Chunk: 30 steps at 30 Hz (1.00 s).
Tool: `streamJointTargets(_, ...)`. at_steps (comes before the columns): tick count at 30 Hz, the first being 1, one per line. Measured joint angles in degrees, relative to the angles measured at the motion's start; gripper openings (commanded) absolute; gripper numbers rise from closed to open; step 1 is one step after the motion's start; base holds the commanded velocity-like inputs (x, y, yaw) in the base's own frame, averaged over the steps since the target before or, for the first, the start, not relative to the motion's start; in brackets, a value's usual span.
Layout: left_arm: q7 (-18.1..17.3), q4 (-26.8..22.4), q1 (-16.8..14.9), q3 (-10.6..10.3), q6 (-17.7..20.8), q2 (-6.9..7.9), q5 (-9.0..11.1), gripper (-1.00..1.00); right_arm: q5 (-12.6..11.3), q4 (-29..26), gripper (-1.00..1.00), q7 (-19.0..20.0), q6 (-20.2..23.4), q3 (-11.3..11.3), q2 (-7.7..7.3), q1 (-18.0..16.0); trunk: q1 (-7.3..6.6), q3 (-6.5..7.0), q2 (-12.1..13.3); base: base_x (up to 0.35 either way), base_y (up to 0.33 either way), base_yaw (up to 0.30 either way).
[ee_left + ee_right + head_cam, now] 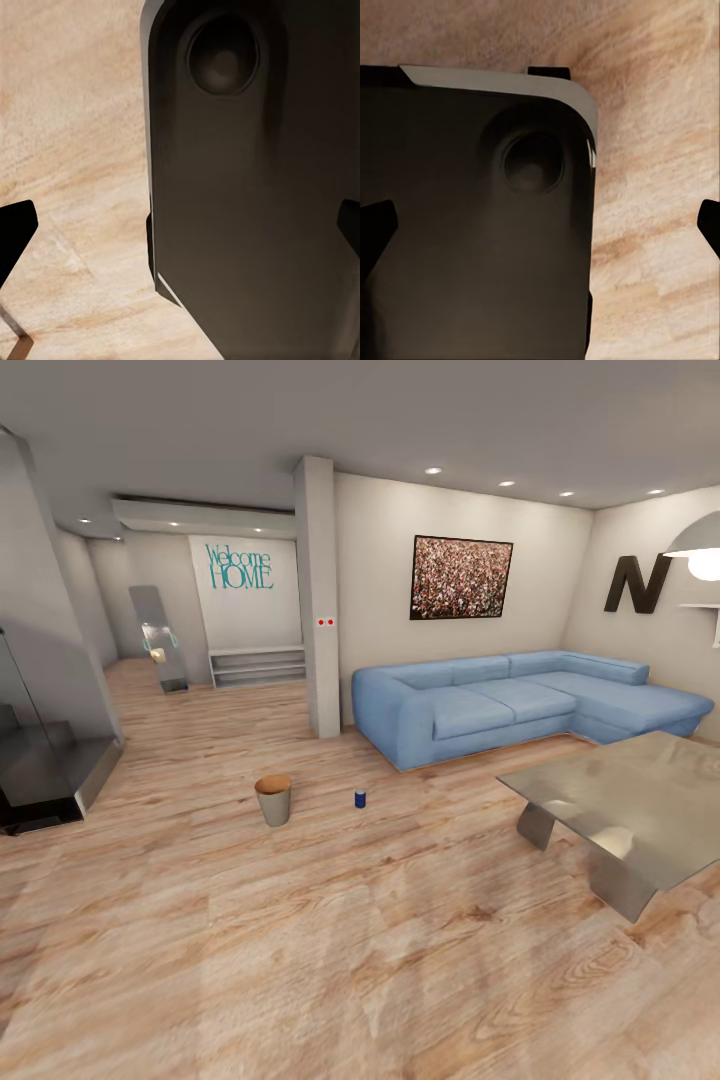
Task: Put the three can of soda from the living room inside the tash can in the kitchen.
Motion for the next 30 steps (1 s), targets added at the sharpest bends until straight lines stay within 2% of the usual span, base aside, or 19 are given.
streamJointTargets(15, 0.00, 0.00, 0.03, 0.02, 0.00, 0.00, 0.00, 1.00, 0.23, 0.04, 1.00, 1.64, -0.44, 0.31, -0.23, -0.06, 0.00, 0.00, 0.00, 0.000, 0.000, 0.000)
streamJointTargets(22, 0.03, 0.00, 0.01, 0.07, 0.31, -0.06, -0.09, 1.00, 1.49, 0.56, 1.00, 1.82, -0.46, 1.50, -0.10, -0.07, 0.00, 0.00, 0.00, 0.000, 0.000, 0.000)
streamJointTargets(30, -0.11, 0.00, 0.01, 0.03, 0.31, -0.10, -0.13, 1.00, 1.86, 0.85, 1.00, 1.87, -0.46, 1.84, -0.12, -0.05, 0.00, 0.00, 0.00, 0.000, 0.000, 0.000)
